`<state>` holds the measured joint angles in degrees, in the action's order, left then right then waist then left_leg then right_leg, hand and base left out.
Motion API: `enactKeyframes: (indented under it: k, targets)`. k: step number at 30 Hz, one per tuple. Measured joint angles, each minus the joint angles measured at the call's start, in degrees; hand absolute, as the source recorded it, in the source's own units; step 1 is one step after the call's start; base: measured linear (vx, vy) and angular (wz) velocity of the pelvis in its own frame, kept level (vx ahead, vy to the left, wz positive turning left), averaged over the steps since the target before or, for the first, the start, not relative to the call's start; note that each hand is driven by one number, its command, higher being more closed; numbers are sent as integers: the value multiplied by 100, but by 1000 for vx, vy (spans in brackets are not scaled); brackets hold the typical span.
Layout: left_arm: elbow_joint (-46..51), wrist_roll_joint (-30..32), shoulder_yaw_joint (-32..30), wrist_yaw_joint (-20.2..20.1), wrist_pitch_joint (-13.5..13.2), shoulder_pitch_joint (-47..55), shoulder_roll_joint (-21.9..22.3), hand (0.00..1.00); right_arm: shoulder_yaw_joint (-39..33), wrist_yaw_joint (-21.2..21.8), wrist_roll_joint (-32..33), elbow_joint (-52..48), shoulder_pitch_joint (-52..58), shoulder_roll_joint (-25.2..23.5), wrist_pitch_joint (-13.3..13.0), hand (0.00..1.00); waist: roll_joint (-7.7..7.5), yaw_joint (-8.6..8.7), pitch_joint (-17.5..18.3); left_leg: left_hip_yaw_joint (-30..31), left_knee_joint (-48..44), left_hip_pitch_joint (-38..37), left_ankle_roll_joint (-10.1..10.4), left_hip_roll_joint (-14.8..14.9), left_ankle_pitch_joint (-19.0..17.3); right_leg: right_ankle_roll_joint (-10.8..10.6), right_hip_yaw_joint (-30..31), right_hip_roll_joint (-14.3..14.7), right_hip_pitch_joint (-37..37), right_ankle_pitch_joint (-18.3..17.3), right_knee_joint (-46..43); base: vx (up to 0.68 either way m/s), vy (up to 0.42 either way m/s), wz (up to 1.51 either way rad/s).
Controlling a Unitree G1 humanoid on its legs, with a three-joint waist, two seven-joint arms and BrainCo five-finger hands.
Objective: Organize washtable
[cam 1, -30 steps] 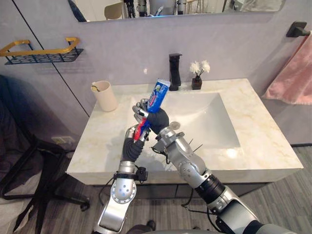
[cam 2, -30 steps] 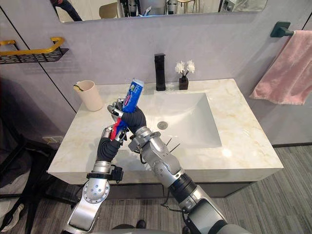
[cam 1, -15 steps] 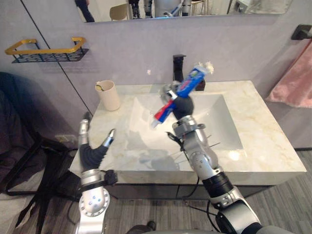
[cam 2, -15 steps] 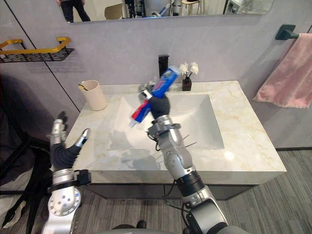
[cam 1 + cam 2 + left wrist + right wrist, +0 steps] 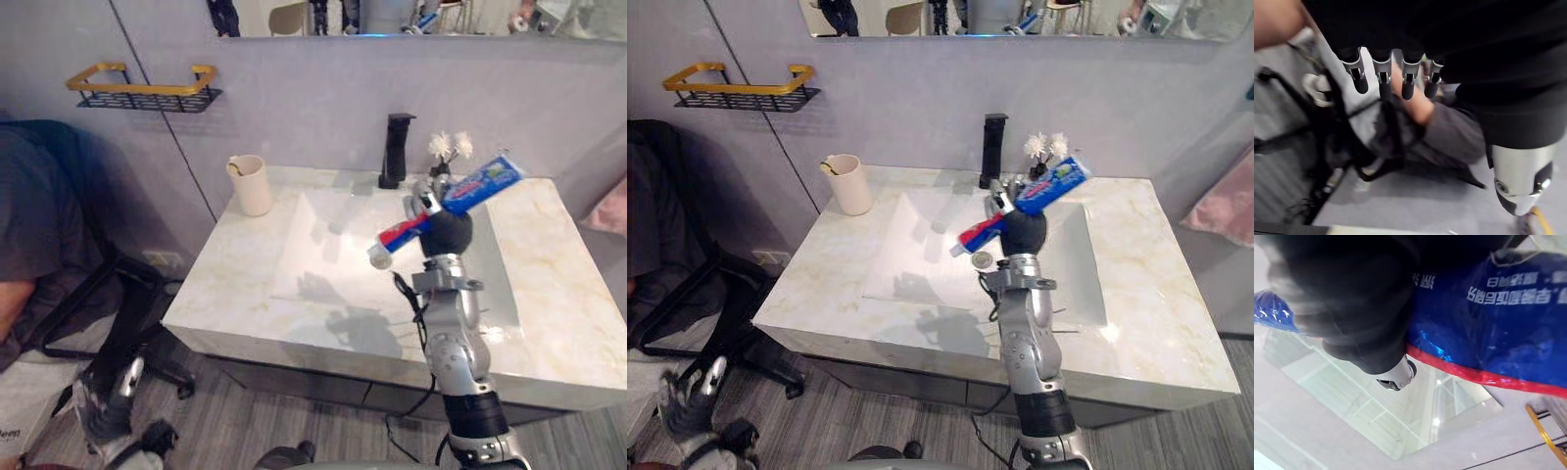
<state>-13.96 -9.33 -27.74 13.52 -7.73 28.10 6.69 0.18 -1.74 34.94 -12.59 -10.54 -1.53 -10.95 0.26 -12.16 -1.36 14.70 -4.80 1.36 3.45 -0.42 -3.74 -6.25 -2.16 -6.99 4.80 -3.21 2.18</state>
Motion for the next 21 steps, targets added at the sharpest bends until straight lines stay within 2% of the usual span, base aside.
enactKeyframes:
  k: [2, 5, 10, 13, 14, 17, 18, 19, 21]
  targets:
    - [-597, 2, 53, -166, 53, -24, -7, 0, -2, -93, -133, 1, 0, -57, -3, 100, -50, -14, 72, 102, -17, 58, 8, -13, -5, -19, -125, -2, 1, -24, 1, 41, -16, 24]
    - [-1222, 56, 195, -402, 107, -99, -7, 0, -9, -212, -389, 50, -56, -76, -32, 100, -117, -137, 122, 254, -22, 103, 9, -38, -6, -39, -248, -5, 13, -32, 3, 48, -7, 21]
    - [-1816, 122, 652, -637, 113, -288, -90, 0, 11, -587, -906, 576, -910, 7, -101, 100, -131, -269, 126, 459, -120, 260, 14, -102, -9, -45, -446, -18, 13, -35, 33, 27, 7, 22]
    - [-1873, 258, 1053, -751, 106, -345, -131, 0, 48, -829, -1357, 896, -1795, 174, -134, 100, -141, -367, 125, 584, -145, 316, 15, -134, -9, -46, -567, -19, 40, -34, 65, 15, 2, 18]
    - [-1903, 339, 1223, -804, 90, -351, -145, 0, 62, -936, -1577, 941, -2109, 268, -150, 100, -159, -457, 129, 596, -150, 335, 15, -144, -9, -46, -581, -25, 46, -34, 89, 24, 7, 17]
    - [-2052, 351, 1559, -857, -15, -381, -381, 0, 236, -1092, -1900, 1187, -2907, 605, -226, 100, -210, -541, 118, 762, -170, 437, 24, -156, -4, -57, -744, -18, 49, -37, 103, 34, -7, 28]
    - [-2171, 355, 1685, -858, -22, -435, -501, 0, 342, -1177, -2071, 1395, -3314, 827, -227, 100, -263, -640, 102, 816, -177, 480, 24, -160, -4, -64, -795, -6, 39, -42, 107, 31, -16, 15]
    - [-2186, 356, 1695, -858, -25, -442, -526, 0, 366, -1195, -2116, 1441, -3396, 859, -227, 100, -271, -653, 102, 836, -180, 495, 25, -160, -3, -67, -820, -5, 36, -44, 107, 26, -18, 20]
    - [-2276, 355, 1709, -850, -42, -458, -664, 0, 504, -1375, -2346, 1872, -4030, 1083, -217, 100, -375, -785, 48, 906, -190, 594, 37, -158, 5, -69, -889, -1, -19, -45, 110, 24, -9, 17]
